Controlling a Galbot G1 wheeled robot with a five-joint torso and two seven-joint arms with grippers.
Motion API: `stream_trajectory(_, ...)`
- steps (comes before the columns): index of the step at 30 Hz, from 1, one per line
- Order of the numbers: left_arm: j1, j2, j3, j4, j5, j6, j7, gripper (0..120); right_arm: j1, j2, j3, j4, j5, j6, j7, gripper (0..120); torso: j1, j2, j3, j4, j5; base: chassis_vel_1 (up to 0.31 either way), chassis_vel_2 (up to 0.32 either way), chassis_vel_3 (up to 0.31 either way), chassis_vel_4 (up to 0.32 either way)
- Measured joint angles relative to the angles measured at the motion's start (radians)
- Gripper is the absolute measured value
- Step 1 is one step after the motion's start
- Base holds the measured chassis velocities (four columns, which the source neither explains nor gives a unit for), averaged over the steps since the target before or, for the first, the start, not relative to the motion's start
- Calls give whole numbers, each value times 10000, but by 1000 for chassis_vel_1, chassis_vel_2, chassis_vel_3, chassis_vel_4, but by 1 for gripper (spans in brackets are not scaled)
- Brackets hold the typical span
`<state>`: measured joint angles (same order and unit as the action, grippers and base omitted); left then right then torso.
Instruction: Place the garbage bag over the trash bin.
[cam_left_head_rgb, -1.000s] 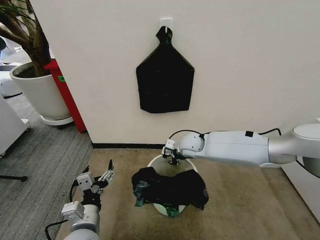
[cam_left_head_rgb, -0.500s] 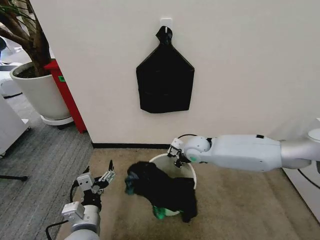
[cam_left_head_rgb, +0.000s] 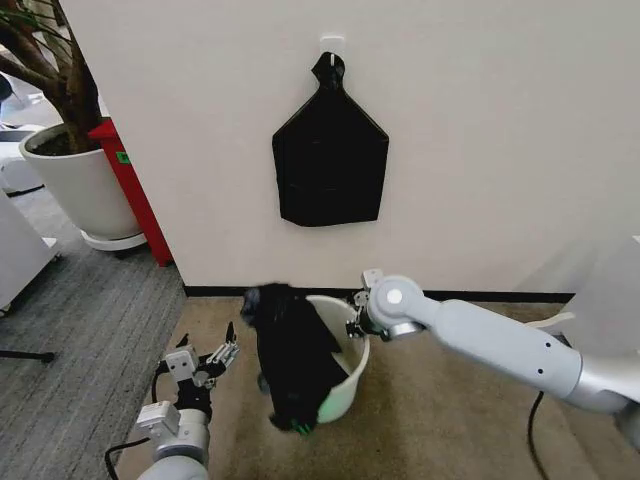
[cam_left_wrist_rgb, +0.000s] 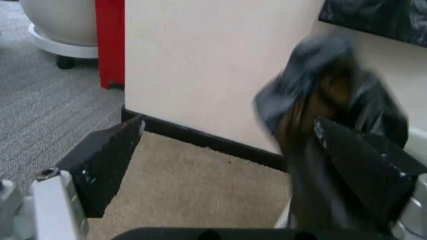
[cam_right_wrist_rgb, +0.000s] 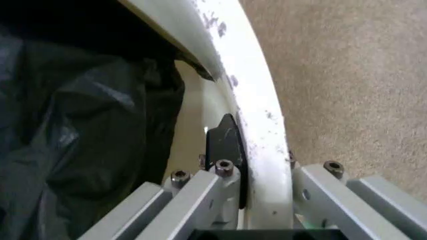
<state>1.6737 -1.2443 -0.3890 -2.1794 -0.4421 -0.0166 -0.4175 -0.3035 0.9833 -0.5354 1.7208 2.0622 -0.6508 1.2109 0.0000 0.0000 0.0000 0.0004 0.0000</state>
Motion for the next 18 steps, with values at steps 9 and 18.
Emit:
stream_trajectory(9, -20, 80, 16, 70, 16, -7, -43, 99, -1909, -404, 1842, 173, -707, 48, -4, 0, 0, 0, 0, -5, 2, 0, 0, 0, 0)
stream_trajectory(18, 21, 65, 67, 81, 65, 101, -54, 99, -3487, -447, 3120, 639, -1367, 7, -351, 0, 0, 0, 0, -4, 1, 0, 0, 0, 0)
